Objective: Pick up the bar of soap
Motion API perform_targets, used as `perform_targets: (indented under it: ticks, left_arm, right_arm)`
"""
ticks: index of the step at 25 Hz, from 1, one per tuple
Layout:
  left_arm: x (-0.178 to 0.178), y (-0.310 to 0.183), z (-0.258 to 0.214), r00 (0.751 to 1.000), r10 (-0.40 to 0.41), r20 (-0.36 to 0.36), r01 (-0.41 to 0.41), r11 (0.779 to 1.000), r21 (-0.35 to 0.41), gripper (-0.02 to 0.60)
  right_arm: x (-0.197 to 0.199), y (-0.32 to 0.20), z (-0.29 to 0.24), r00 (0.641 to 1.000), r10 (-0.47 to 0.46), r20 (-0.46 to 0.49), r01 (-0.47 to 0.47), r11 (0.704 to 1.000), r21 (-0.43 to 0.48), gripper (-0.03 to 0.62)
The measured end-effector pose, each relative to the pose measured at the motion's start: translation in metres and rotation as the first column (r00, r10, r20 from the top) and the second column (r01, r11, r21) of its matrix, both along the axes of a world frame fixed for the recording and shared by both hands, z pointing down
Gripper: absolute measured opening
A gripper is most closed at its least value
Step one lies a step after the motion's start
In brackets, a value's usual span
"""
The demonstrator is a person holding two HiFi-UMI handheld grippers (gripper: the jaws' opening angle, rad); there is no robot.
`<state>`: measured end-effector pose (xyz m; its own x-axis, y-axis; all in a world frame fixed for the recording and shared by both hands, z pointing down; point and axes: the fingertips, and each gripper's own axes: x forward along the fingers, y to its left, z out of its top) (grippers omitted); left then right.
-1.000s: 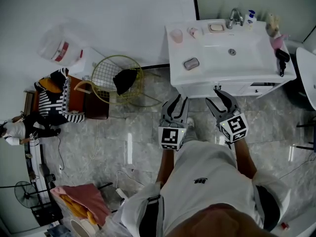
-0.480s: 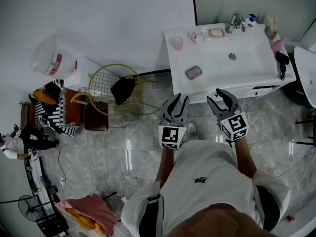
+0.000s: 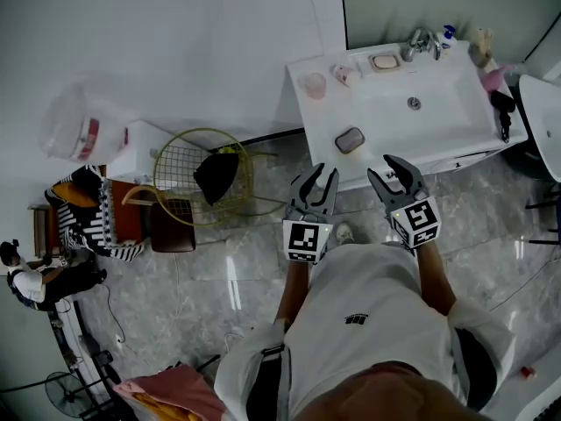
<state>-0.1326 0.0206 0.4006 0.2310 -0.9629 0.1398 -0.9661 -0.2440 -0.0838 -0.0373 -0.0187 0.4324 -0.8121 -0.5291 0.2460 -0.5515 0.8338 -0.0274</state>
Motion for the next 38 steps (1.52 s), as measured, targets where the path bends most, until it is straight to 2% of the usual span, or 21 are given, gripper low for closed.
perform_targets:
  ticks: [6,10,20,27,38]
  left_arm:
    - [-0.021,-0.024,0.004,0.999,0.041,-0.011,-0.041,0.999,0.012,0.104]
    - [-0.029,-0.037,0.012,0.998,0.063,-0.014,-0.064,0.998,-0.012,0.104]
    - [-0.025,-0.075,0.03,0.993,0.112,-0.027,-0.113,0.992,-0.051,0.104]
    - [-0.026,-0.102,0.043,0.997,0.075,-0.025,-0.077,0.993,-0.087,0.104]
    - [-0.02,-0.161,0.072,0.999,0.037,-0.005,-0.037,0.986,-0.163,0.104]
  right_arm:
    - [-0.016,-0.02,0.004,0.999,0.044,-0.018,-0.044,0.999,0.004,0.206]
    - [-0.02,-0.031,0.009,0.997,0.072,-0.03,-0.073,0.997,-0.004,0.206]
    - [-0.016,-0.059,0.027,0.993,0.105,-0.059,-0.108,0.993,-0.044,0.206]
    - [-0.019,-0.092,0.039,0.997,0.065,-0.046,-0.068,0.995,-0.074,0.206]
    - [-0.027,-0.152,0.064,0.996,-0.065,-0.054,0.059,0.994,-0.097,0.206]
